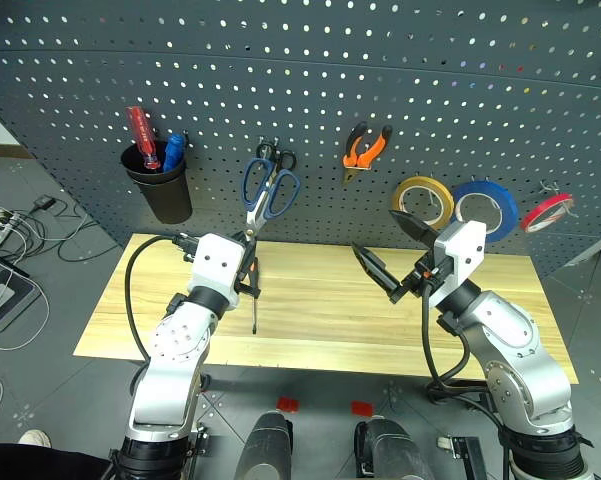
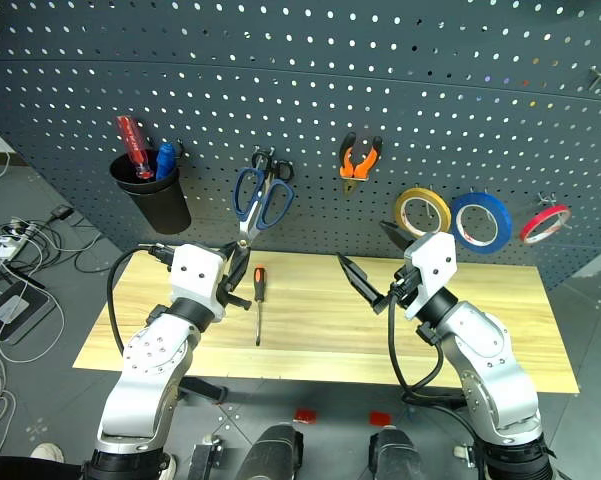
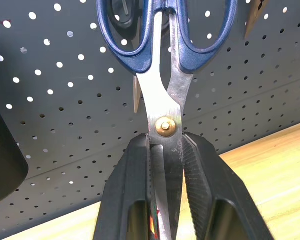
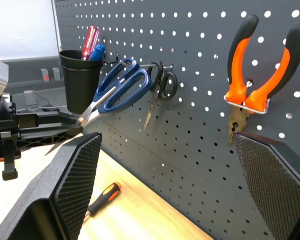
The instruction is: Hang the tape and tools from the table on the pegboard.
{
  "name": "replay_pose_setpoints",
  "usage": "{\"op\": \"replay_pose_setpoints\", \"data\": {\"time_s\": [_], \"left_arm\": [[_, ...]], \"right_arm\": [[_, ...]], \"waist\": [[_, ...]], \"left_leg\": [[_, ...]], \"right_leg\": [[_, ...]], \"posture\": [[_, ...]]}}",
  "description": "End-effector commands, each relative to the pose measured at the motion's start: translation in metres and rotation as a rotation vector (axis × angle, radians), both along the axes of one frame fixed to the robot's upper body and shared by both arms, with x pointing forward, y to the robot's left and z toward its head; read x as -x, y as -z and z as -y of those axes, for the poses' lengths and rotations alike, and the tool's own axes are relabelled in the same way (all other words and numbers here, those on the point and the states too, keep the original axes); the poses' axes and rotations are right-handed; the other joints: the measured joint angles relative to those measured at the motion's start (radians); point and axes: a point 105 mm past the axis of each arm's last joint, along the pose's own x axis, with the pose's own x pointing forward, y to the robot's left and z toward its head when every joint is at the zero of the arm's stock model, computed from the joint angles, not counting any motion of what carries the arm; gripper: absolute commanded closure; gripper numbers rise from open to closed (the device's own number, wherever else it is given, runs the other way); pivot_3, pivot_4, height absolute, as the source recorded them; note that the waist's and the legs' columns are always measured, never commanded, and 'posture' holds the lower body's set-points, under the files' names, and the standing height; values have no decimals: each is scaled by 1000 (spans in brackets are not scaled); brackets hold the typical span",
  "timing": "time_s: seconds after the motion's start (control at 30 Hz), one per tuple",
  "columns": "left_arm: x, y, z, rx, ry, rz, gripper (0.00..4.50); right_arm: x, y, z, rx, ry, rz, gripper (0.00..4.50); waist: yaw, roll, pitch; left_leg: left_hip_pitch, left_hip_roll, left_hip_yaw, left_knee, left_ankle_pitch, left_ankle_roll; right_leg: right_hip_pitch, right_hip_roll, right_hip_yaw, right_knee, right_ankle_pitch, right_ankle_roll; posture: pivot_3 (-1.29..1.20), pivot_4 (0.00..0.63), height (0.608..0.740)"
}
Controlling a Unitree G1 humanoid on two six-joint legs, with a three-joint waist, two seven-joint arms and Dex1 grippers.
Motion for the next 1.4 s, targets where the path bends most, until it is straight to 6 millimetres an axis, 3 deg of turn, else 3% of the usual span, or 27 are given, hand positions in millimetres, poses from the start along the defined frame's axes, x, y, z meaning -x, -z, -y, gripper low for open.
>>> {"op": "replay_pose_setpoints", "data": {"time_s": [0.03, 0.27, 0.3, 0.6, 0.93, 1.4], "left_arm": [[1, -11, -1, -3, -3, 44, 2323], [5, 1, -4, 2, -23, -3, 135], [6, 3, -5, 8, -28, -13, 46], [9, 43, -37, 66, -238, -228, 46], [-26, 59, -39, 152, -286, -391, 46], [-58, 65, -51, 178, -304, -465, 46]], "right_arm": [[6, -13, 1, -17, -4, 47, 0], [7, -8, 2, -2, -11, 25, 0], [7, -8, 3, -1, -12, 23, 0], [6, 7, -17, 120, -106, -22, 0], [-8, -4, -41, 120, -191, -43, 0], [-15, -5, -45, 159, -237, -90, 0]], "waist": [[0, 0, 0], [-4, 1, 1], [-5, 1, 2], [-20, 5, 21], [-22, 5, 89], [-30, 5, 186]], "left_leg": [[0, 0, 0, 0, 0, 0], [0, 0, -1, 0, 0, 0], [0, 0, -2, 0, 0, 0], [1, 0, -7, 0, -1, 2], [0, -1, -8, 1, -1, 2], [-2, 1, -8, 1, 0, 2]], "right_leg": [[0, 0, 0, 0, 0, 0], [0, 0, 0, 0, 0, 0], [0, 0, 0, -1, 0, 0], [1, 0, -1, 0, -1, -1], [0, 0, -1, 2, -1, -1], [-3, 0, -2, 4, -1, -1]], "posture": [[124, 233, 740], [121, 240, 740], [120, 246, 740], [133, 288, 740], [144, 381, 740], [120, 463, 740]]}}
